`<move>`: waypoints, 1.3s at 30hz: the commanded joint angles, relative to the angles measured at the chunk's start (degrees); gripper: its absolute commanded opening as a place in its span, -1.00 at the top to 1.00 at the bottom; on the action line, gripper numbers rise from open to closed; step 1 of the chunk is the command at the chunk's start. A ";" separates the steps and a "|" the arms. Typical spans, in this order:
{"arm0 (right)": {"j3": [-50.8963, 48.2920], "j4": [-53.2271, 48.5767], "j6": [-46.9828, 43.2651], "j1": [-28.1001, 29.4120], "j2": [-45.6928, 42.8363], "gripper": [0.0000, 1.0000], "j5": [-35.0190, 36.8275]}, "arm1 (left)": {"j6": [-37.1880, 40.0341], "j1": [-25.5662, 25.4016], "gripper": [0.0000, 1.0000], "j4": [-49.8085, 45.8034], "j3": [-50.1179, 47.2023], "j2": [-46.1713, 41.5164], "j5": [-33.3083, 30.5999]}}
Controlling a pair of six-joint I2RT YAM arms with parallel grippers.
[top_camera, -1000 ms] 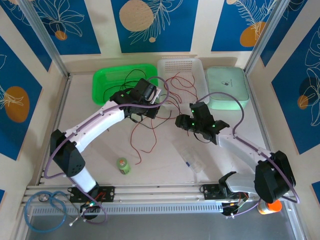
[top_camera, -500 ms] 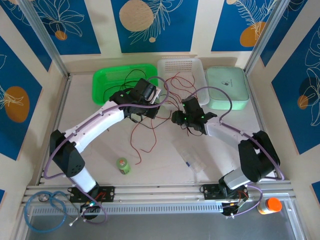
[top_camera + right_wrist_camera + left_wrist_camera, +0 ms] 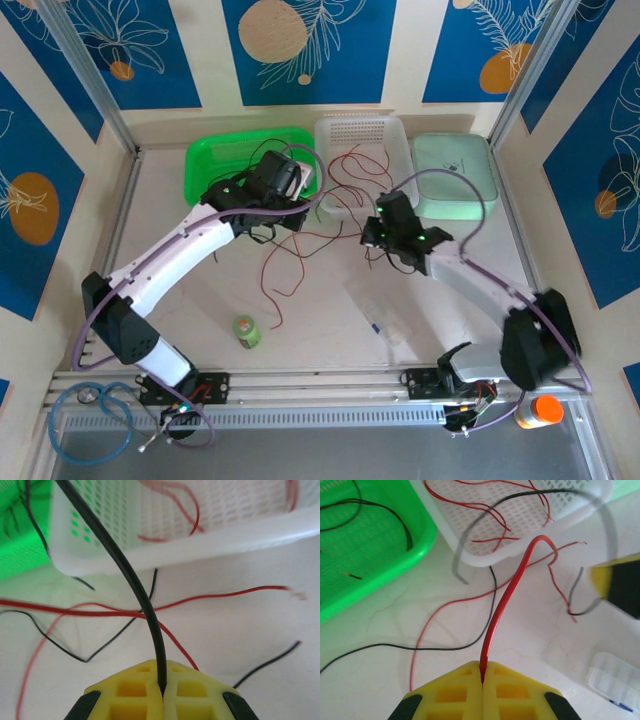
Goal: Untangle the cables
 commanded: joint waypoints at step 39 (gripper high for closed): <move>-7.08 -23.78 -0.43 -21.64 -34.14 1.00 -5.93 | -3.44 7.33 0.91 46.09 29.58 32.09 11.84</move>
